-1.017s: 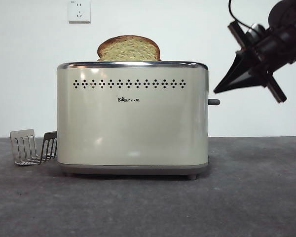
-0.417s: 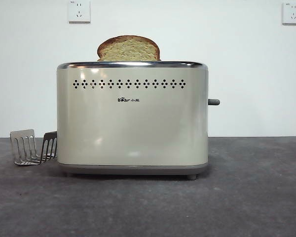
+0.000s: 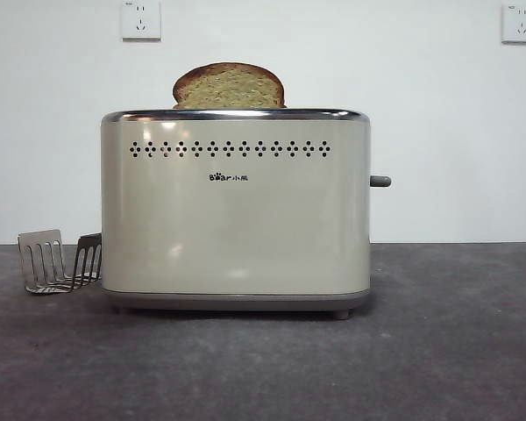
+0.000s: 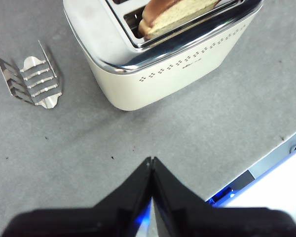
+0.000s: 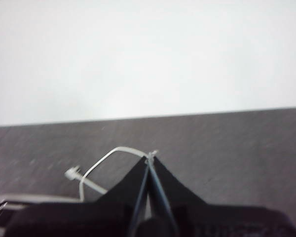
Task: Pick up a slice of bread from the rack,put the bread on the toaster,press the button
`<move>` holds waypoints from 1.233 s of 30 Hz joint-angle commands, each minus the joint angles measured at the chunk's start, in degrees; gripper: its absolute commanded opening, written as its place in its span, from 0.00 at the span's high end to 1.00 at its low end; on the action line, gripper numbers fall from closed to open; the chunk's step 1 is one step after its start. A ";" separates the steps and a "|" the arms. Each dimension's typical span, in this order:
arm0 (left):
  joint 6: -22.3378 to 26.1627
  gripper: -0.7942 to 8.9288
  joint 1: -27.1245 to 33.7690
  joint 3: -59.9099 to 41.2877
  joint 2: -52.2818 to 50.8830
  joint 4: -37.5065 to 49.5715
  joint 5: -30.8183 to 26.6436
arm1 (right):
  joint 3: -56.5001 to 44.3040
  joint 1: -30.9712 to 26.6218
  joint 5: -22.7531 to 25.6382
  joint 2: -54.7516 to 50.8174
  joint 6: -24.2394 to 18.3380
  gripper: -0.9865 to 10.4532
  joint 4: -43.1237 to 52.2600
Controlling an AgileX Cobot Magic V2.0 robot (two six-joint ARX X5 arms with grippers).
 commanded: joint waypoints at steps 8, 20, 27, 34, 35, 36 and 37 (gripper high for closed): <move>14.36 0.92 9.81 -4.81 -1.31 10.60 -1.60 | 6.29 0.00 6.97 0.07 -0.70 0.91 -8.94; 11.17 0.92 34.97 -62.34 -35.98 76.63 5.55 | 6.05 0.02 6.97 4.55 -0.66 0.91 -26.40; 10.43 0.92 35.69 -78.55 -51.15 76.61 5.60 | 6.08 0.02 7.08 9.62 -0.66 0.91 -26.40; 7.82 0.92 32.61 -83.52 -60.39 66.64 4.07 | 6.08 0.02 7.19 17.27 -0.66 0.91 -26.40; 6.95 0.92 32.35 -83.52 -60.39 65.94 3.93 | 6.08 0.02 7.19 18.16 -0.66 0.91 -26.36; 6.16 0.92 32.09 -83.54 -60.37 66.23 4.11 | 6.08 0.02 7.28 19.15 -0.66 0.91 -26.34; 5.38 0.92 32.06 -83.54 -60.39 66.29 4.68 | 6.08 0.02 7.41 19.82 -0.66 0.91 -26.16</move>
